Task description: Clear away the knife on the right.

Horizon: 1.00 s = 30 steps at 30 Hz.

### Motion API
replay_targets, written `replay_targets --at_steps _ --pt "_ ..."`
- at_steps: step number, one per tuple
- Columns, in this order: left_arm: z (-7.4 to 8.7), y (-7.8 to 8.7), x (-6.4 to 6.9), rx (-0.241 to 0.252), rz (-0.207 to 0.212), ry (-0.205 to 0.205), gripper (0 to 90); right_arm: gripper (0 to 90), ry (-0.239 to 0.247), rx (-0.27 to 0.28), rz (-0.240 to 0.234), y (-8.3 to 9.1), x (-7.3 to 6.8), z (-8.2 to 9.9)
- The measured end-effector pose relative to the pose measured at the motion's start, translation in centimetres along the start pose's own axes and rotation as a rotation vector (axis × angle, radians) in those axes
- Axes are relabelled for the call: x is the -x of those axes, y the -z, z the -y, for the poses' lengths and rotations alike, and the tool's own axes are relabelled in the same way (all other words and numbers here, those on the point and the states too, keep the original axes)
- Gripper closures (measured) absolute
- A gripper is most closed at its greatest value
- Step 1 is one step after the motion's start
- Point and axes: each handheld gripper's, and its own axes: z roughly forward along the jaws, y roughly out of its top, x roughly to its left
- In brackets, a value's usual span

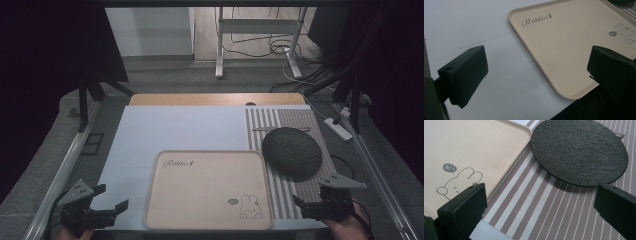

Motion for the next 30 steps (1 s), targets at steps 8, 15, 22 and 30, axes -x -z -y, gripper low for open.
replay_targets --at_steps 8,15,22,30 --pt "0.03 0.02 -0.03 0.001 0.000 0.001 3.5 0.0 0.017 -0.018 -0.005 -0.19 -0.15 -0.08" --pt "0.02 0.00 -0.03 -0.001 0.001 0.000 3.6 0.0 0.010 -0.022 -0.006 -0.23 -0.11 -0.10" --pt "0.02 -0.01 -0.01 -0.002 0.000 -0.002 3.6 0.0 0.008 -0.030 -0.007 -0.30 -0.10 -0.13" --pt "0.00 -0.04 0.02 -0.005 -0.003 -0.002 3.6 0.0 0.026 -0.048 0.000 -0.45 -0.30 -0.26"
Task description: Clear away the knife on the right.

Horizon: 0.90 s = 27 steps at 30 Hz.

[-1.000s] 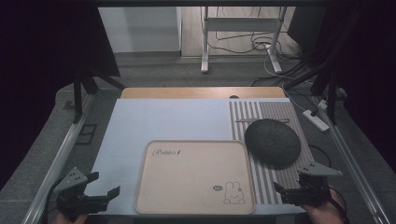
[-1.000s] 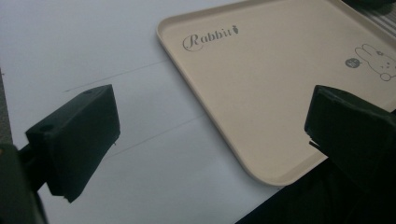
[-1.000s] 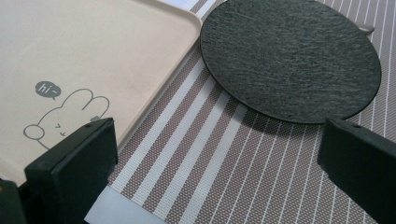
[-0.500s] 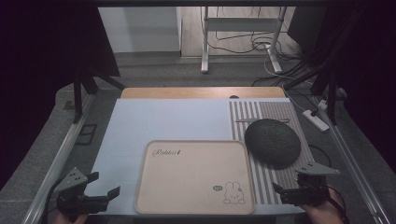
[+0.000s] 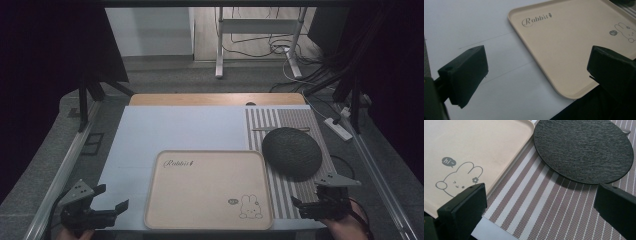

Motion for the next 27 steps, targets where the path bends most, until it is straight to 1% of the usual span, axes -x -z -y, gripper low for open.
replay_targets --at_steps 5,8,13,19,27 --pt "0.0 0.0 0.0 -0.002 -0.001 0.001 3.6 0.0 0.024 -0.006 0.021 -0.2 -0.1 -0.2" --pt "0.0 -0.1 0.0 -0.006 -0.002 -0.002 3.6 0.0 0.013 0.004 0.011 -0.4 0.0 -0.4" --pt "0.0 -0.1 0.0 -0.009 -0.003 -0.004 3.6 0.0 0.024 0.014 0.006 -0.5 -0.1 -0.7" --pt "-0.1 -0.1 0.1 -0.012 -0.003 -0.006 3.6 0.0 0.033 0.008 -0.014 -0.9 -0.2 -1.0" --pt "-0.1 -0.2 0.1 -0.013 -0.003 -0.005 3.6 0.0 0.027 0.014 -0.040 -1.4 0.0 -1.6"
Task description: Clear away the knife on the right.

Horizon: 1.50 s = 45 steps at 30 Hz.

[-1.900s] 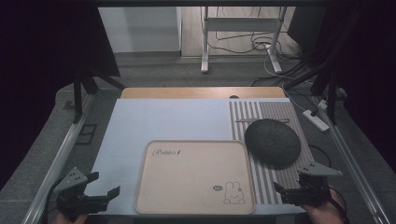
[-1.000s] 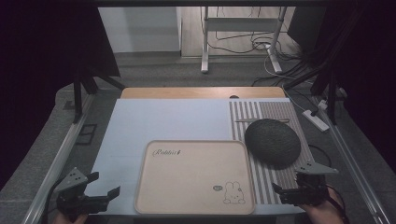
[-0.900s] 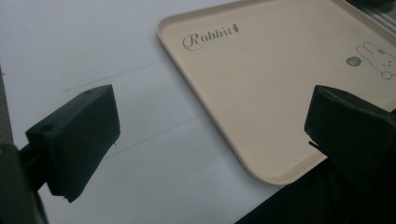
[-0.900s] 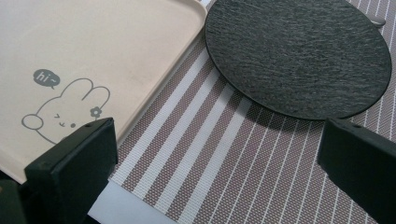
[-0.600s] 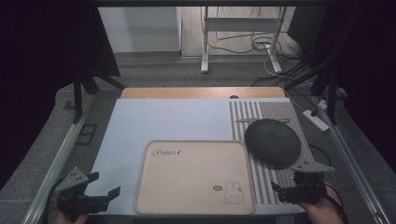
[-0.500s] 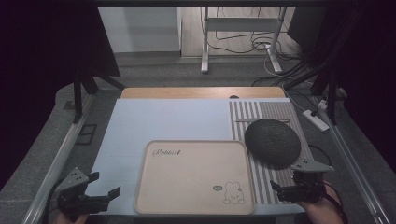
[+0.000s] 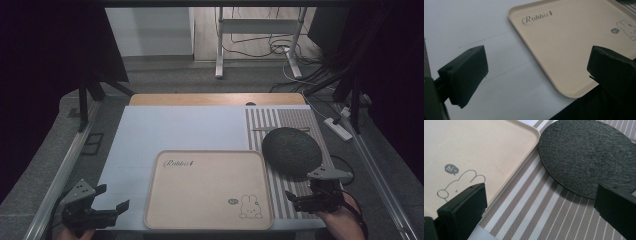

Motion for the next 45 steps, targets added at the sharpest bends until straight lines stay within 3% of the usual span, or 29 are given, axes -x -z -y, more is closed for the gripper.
replay_targets --at_steps 15,27,45 --pt "0.0 0.0 0.0 -0.001 -0.001 0.003 3.6 0.0 0.027 0.037 -0.040 -1.5 0.7 -1.6" --pt "0.0 0.0 0.0 -0.001 -0.002 0.005 3.6 0.0 -0.006 0.074 -0.076 -3.3 1.5 -3.1" --pt "0.0 0.0 0.0 -0.001 -0.001 0.006 3.6 0.0 -0.033 -0.019 -0.055 -6.9 3.0 -4.7"
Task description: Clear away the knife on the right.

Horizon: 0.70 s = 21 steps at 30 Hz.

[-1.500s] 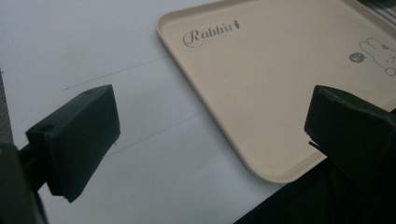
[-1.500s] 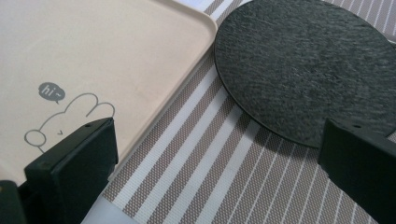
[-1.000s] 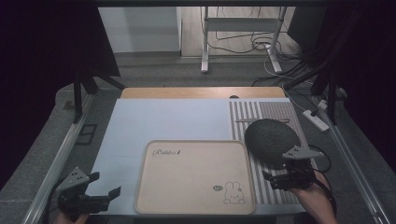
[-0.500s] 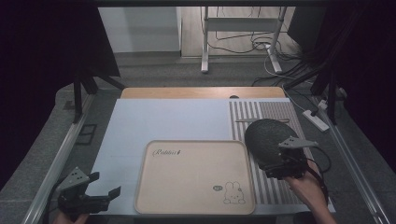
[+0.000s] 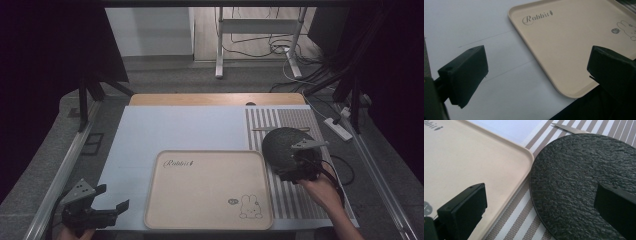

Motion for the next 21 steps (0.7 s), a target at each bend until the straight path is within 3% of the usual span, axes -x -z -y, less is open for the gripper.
replay_targets --at_steps 11,21 --pt "0.0 0.0 0.0 0.000 0.000 0.000 3.6 0.0 -0.020 -0.022 0.015 -1.7 1.2 -1.3" --pt "0.0 0.0 0.0 0.001 0.001 0.000 3.6 0.0 -0.001 -0.061 0.034 -3.9 1.8 -2.7"
